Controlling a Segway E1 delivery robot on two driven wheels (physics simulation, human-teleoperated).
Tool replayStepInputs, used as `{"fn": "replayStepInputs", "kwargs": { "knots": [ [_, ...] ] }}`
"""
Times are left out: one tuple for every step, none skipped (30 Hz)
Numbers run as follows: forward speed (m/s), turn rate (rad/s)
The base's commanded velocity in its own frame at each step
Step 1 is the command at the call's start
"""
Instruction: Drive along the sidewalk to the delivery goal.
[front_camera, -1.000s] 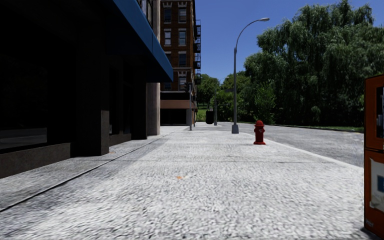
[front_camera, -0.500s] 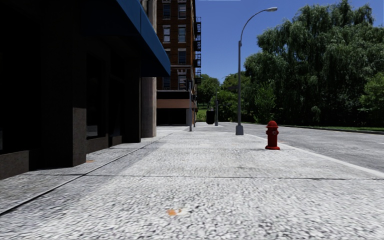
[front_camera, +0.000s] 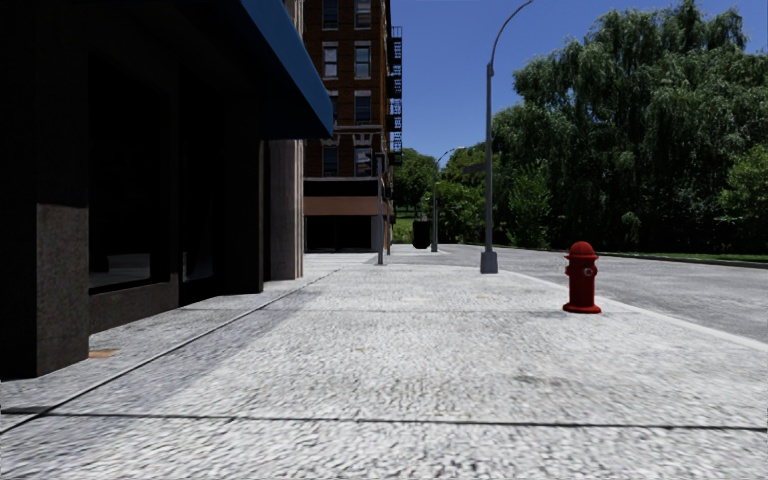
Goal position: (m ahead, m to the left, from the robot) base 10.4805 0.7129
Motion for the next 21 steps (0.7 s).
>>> {"fn": "replayStepInputs", "kwargs": {
  "knots": [
    [2.00, 0.01],
    [2.00, 0.01],
    [2.00, 0.09],
    [2.00, 0.13],
    [2.00, 0.14],
    [2.00, 0.14],
    [2.00, 0.14],
    [2.00, 0.14],
    [2.00, 0.14],
    [2.00, 0.14],
    [2.00, 0.14],
    [2.00, 0.14],
    [2.00, 0.08],
    [2.00, 0.00],
    [2.00, 0.00],
    [2.00, 0.00],
    [2.00, 0.00],
    [2.00, 0.00],
    [2.00, 0.00],
    [2.00, 0.00],
    [2.00, 0.00]
  ]
}}
